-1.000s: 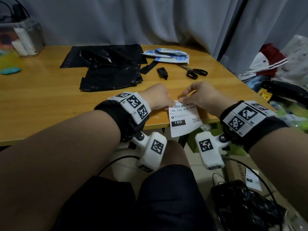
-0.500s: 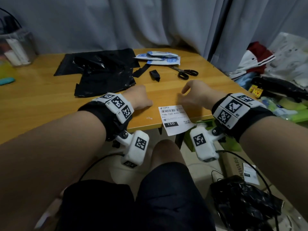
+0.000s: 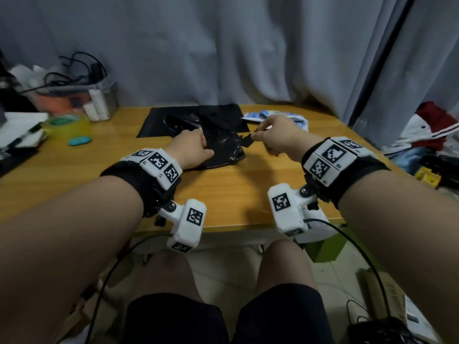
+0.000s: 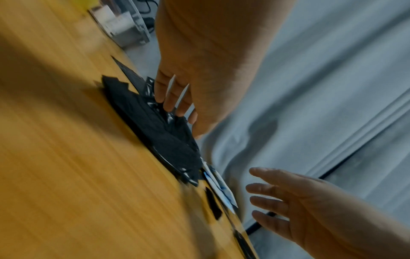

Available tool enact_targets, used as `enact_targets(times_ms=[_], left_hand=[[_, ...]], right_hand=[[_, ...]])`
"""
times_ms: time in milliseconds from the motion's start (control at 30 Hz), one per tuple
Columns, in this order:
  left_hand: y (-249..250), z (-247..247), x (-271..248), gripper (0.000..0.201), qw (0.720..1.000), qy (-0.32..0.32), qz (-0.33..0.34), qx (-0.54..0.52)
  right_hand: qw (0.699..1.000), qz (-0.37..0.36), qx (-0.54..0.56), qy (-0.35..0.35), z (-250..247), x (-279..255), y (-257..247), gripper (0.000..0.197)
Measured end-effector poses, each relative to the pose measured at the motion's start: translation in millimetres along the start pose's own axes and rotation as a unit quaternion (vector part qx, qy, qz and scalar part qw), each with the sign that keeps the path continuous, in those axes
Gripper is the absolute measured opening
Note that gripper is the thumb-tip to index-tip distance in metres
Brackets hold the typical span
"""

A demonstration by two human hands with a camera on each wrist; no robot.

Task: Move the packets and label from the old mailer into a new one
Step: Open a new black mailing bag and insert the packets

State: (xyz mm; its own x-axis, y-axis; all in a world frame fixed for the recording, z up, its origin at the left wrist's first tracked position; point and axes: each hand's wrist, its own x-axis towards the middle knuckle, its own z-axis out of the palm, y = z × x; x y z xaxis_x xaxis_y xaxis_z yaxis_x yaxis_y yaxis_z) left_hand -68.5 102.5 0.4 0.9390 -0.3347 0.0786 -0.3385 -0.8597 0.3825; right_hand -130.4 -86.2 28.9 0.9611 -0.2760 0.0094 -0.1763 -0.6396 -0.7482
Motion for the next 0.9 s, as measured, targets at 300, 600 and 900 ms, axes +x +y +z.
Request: enact_targets(times_ms=[300, 600, 900], left_hand=[[-67.4, -1.6, 29.9, 0.04, 0.995, 0.006, -0.098, -0.021], [-82.3, -7.5, 81.9, 0.032, 0.984, 0.106, -0.075, -0.119], [-57.7, -7.9, 151.4, 0.03, 0.98, 0.168, 0.014, -0.104]], right_hand=[[0.994, 0.09, 0.029, -0.051, 83.1, 75.9, -1.7, 0.103], [0.985, -0.17, -0.027, 0.013, 73.6, 106.6, -23.3, 0.022], [0.926, -0.102, 0.251, 0.262, -19.6, 194.7, -15.4, 0.024]])
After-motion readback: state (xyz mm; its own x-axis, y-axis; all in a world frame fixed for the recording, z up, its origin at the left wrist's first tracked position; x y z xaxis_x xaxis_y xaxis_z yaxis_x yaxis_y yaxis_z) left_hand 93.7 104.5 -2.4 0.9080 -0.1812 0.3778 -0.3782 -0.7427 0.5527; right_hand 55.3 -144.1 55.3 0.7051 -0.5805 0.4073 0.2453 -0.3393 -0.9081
